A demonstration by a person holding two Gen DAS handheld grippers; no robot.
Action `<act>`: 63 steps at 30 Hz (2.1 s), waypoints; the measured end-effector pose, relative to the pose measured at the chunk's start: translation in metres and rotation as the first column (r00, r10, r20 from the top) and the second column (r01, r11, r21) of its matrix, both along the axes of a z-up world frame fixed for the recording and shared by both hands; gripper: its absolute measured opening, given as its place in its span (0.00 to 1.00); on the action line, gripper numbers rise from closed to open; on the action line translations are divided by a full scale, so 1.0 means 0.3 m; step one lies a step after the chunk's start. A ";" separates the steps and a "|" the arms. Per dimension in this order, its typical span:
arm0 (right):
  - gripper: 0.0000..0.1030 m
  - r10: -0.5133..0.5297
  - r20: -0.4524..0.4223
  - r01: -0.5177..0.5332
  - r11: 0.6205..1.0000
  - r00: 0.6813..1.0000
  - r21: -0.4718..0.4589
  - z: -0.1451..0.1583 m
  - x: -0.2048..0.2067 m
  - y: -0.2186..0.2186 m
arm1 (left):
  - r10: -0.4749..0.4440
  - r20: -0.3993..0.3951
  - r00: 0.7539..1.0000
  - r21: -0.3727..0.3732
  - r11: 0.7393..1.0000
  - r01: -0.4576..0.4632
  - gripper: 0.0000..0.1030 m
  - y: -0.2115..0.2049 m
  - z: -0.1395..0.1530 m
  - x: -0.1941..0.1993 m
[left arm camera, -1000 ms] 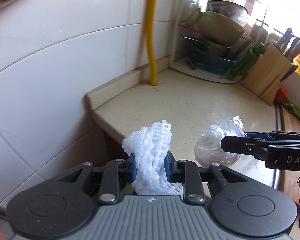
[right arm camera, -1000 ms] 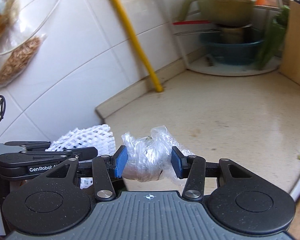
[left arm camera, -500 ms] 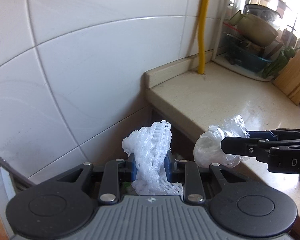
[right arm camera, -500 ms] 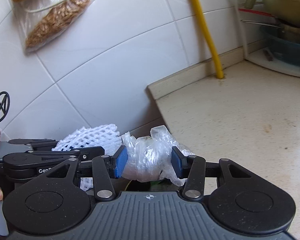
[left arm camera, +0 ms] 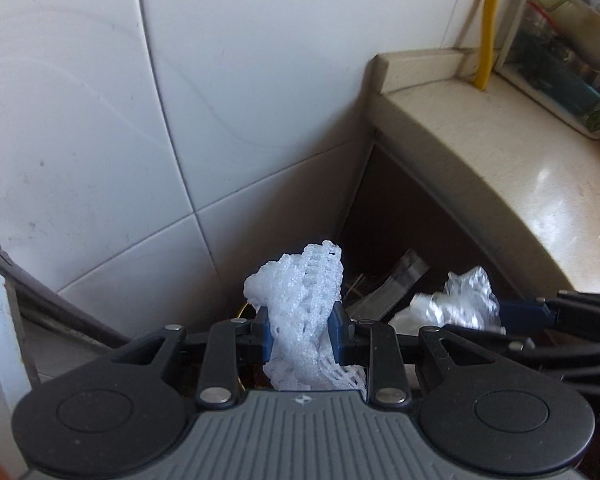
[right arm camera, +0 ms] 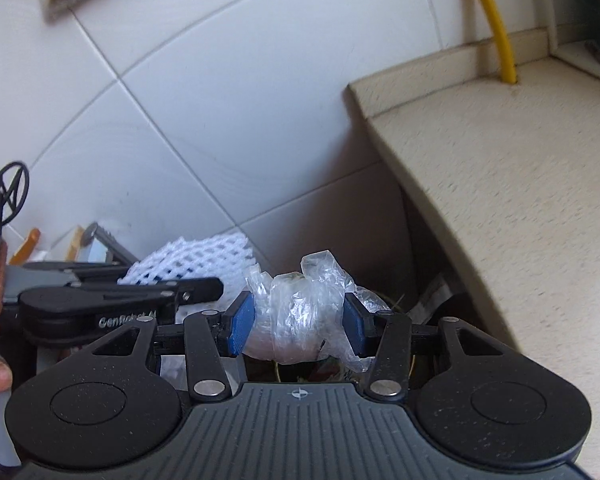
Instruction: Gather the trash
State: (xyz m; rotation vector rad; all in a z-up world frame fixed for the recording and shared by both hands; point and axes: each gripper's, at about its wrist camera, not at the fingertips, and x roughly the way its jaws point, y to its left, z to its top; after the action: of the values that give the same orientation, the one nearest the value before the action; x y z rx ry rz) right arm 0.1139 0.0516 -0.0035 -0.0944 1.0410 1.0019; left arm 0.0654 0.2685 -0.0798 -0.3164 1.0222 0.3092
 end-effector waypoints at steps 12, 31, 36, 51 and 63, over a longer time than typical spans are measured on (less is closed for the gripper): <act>0.60 0.016 -0.063 -0.023 0.995 0.998 -0.102 -0.224 0.018 0.108 | 0.010 -0.122 0.992 -0.032 0.999 -0.014 0.38 0.029 -0.136 0.099; 0.69 -0.055 -0.080 0.049 0.996 0.995 -0.072 -0.192 -0.004 0.032 | -0.004 -0.028 1.000 0.002 1.000 0.004 0.49 -0.017 -0.036 0.073; 0.71 -0.063 -0.013 0.062 0.997 0.998 -0.040 -0.083 -0.044 -0.007 | -0.006 0.024 1.000 0.014 1.000 0.006 0.53 -0.035 0.027 0.034; 0.74 -0.071 0.116 0.069 0.997 0.991 0.021 0.087 -0.097 -0.109 | 0.045 0.095 0.995 0.074 0.996 -0.052 0.54 -0.160 0.161 -0.074; 0.76 -0.073 0.121 0.071 0.997 0.990 0.024 0.138 -0.099 -0.263 | 0.062 0.090 0.994 0.101 0.992 -0.072 0.54 -0.370 0.184 -0.130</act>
State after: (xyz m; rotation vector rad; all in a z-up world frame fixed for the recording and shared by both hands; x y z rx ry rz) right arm 0.0842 -0.0273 0.0380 -0.1001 0.9165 0.9294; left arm 0.0265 0.1577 -0.0245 -0.2677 0.9078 0.4050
